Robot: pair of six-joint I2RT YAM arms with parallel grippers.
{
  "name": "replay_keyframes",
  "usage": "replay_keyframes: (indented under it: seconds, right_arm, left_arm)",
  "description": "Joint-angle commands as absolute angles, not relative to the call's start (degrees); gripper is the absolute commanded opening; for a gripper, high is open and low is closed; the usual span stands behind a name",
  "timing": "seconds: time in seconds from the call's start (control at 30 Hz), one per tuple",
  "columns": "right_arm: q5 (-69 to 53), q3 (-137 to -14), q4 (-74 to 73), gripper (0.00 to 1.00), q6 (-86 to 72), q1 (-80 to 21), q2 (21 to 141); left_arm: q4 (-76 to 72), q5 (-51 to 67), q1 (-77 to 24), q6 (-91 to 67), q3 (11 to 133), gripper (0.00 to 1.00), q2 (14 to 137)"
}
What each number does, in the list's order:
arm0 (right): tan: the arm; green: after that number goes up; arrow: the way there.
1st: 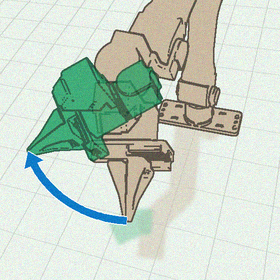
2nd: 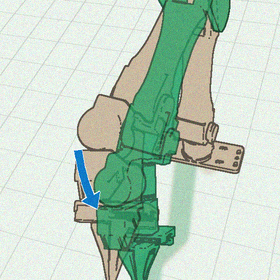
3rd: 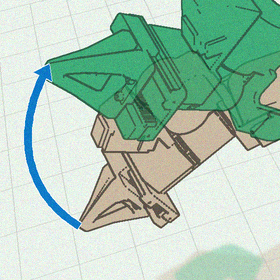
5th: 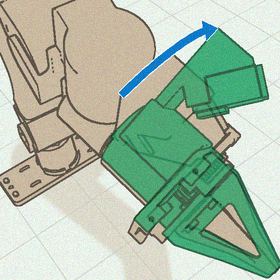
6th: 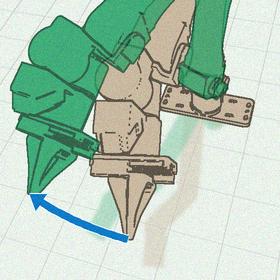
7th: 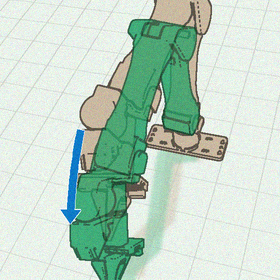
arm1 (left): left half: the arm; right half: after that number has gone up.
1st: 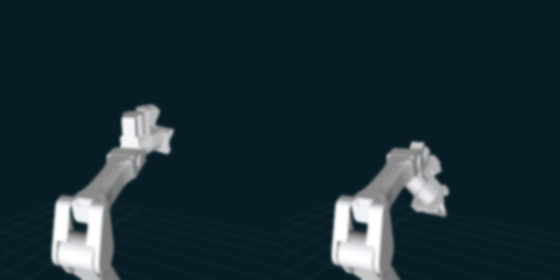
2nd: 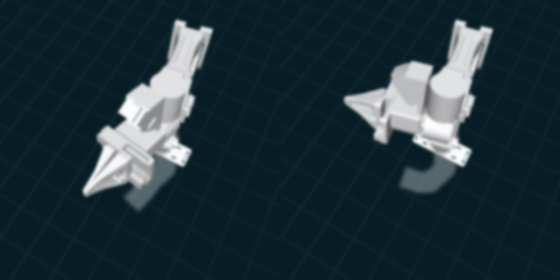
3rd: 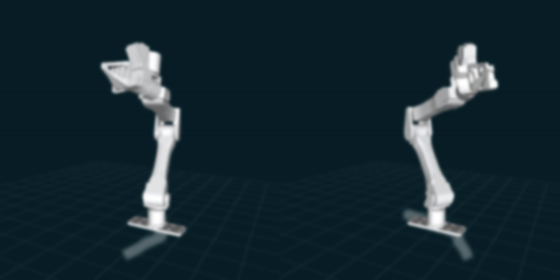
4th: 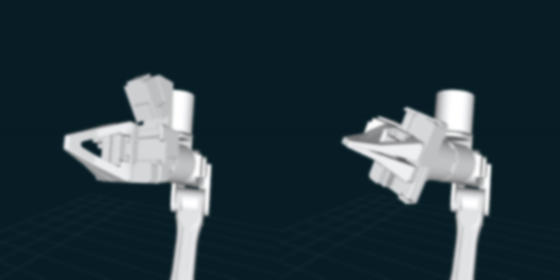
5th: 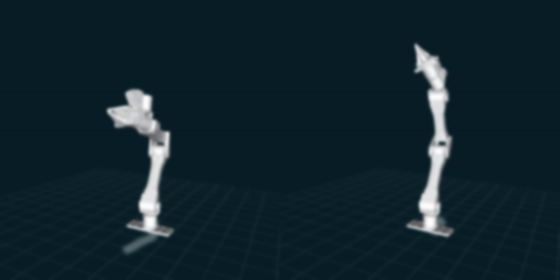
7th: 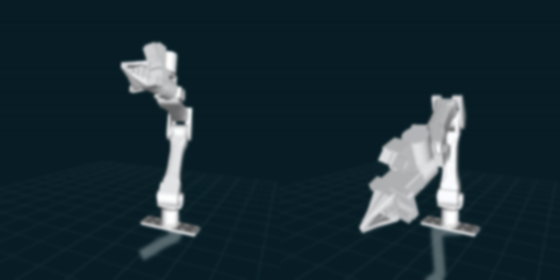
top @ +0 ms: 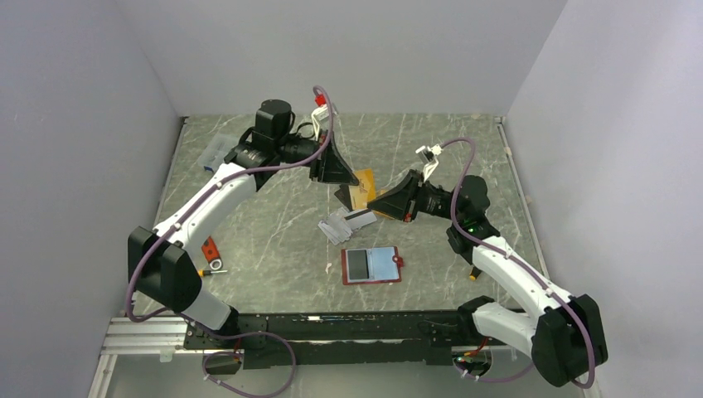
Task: Put the credit cards into the card holder
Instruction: Pick up the credit card from the storage box.
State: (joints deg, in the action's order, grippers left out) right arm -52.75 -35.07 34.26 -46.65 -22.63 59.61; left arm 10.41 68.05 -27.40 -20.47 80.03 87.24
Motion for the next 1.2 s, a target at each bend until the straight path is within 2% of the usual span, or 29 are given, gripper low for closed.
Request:
replay_keyframes:
  seconds: [0.0,0.1,0.23,0.37,0.5,0.73,1.17]
  right_arm:
    - [-57.09,-37.34,33.81,0.11,-46.22,-22.83,59.54]
    - [-56.73,-37.38,35.22,0.09,-46.95,-22.81,59.94]
    - [-55.29,-39.4,33.74,0.2,-45.6,-22.92,60.7]
    - [-54.93,-41.91,33.86,0.25,-44.75,-22.83,62.09]
    - [-55.2,-43.29,38.53,0.24,-47.71,-22.75,64.58]
    - [-55.73,-42.94,45.89,0.14,-52.49,-22.83,67.32]
    - [-55.53,-46.17,36.58,0.13,-46.27,-21.84,65.57]
  left_arm:
    - [7.86,66.62,-26.7,-18.75,82.89,0.0,86.89]
    - [7.06,66.79,-26.67,-19.5,82.4,0.0,87.13]
    - [5.83,67.52,-26.72,-20.65,81.75,0.0,87.32]
    - [4.69,68.52,-26.8,-21.87,81.24,0.0,87.12]
    - [2.33,69.81,-26.89,-23.82,80.13,0.0,87.08]
    - [2.66,70.39,-27.04,-24.03,79.91,0.0,87.15]
    - [7.47,70.94,-27.88,-20.43,80.57,0.0,87.23]
